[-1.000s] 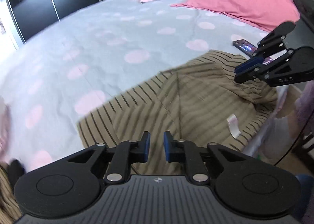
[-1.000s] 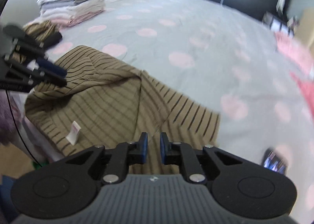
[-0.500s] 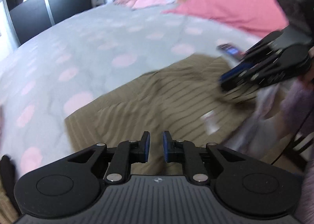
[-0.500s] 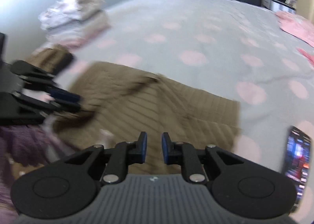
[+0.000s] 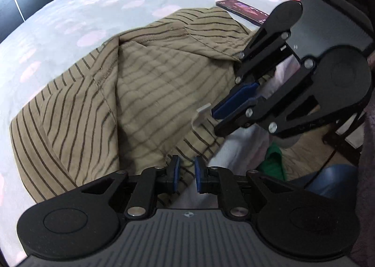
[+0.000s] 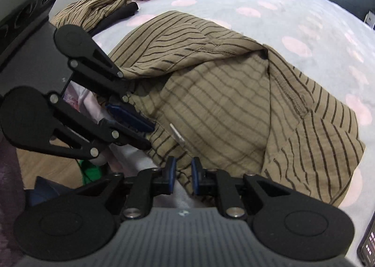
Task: Fold clothes
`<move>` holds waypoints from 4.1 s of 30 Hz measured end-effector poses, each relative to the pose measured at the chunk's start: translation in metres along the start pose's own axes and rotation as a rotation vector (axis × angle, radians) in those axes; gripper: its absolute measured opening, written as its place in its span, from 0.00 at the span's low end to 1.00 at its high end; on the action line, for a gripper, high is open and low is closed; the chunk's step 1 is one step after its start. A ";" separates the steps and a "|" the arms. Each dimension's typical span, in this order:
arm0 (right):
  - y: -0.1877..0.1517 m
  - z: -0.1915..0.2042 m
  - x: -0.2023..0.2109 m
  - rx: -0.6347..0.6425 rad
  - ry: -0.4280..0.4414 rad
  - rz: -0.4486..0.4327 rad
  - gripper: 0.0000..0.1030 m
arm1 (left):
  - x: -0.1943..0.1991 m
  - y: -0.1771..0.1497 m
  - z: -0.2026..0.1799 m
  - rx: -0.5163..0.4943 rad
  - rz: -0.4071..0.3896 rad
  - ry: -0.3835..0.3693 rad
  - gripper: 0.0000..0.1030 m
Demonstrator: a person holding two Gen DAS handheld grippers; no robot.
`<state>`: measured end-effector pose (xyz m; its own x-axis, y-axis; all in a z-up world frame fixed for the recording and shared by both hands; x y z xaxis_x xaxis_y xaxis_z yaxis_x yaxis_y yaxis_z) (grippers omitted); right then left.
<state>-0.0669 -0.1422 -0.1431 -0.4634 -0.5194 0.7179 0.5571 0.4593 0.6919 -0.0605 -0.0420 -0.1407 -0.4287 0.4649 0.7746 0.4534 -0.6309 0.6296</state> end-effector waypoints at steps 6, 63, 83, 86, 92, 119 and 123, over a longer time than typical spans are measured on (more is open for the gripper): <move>0.018 -0.010 0.030 -0.020 -0.009 -0.094 0.17 | 0.038 0.015 0.013 0.059 -0.130 0.019 0.11; -0.023 -0.154 0.018 -0.635 -0.274 -0.140 0.62 | 0.028 -0.051 0.159 0.815 -0.158 0.227 0.54; 0.000 -0.123 0.022 -0.582 -0.254 -0.252 0.10 | 0.049 -0.022 0.134 0.706 -0.279 0.251 0.08; 0.005 -0.121 0.031 -0.579 -0.257 -0.283 0.10 | 0.061 -0.014 0.135 0.721 -0.321 0.239 0.07; 0.025 -0.115 0.038 -0.591 -0.231 -0.333 0.10 | 0.084 -0.012 0.158 0.832 -0.376 0.222 0.07; 0.282 0.066 -0.040 -0.365 0.163 -0.449 0.10 | 0.300 -0.065 0.319 0.854 -0.431 0.560 0.07; 0.317 0.104 -0.065 -0.349 0.222 -0.440 0.10 | 0.327 -0.098 0.339 0.889 -0.433 0.626 0.07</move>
<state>0.0677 0.1123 0.0374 -0.5675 -0.7625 0.3107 0.5566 -0.0772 0.8272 0.0195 0.3822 0.0714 -0.8790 -0.0092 0.4767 0.4558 0.2770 0.8459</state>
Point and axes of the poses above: each gripper's, at about its wrist camera, not at the fingertips, and x roughly against the way its jaws point, z to its left, y to its top, the point moved 6 cm from there along -x, roughly the way its jaws point, and after that the axes turned 9 degrees about -z, right-handed, at the moved point
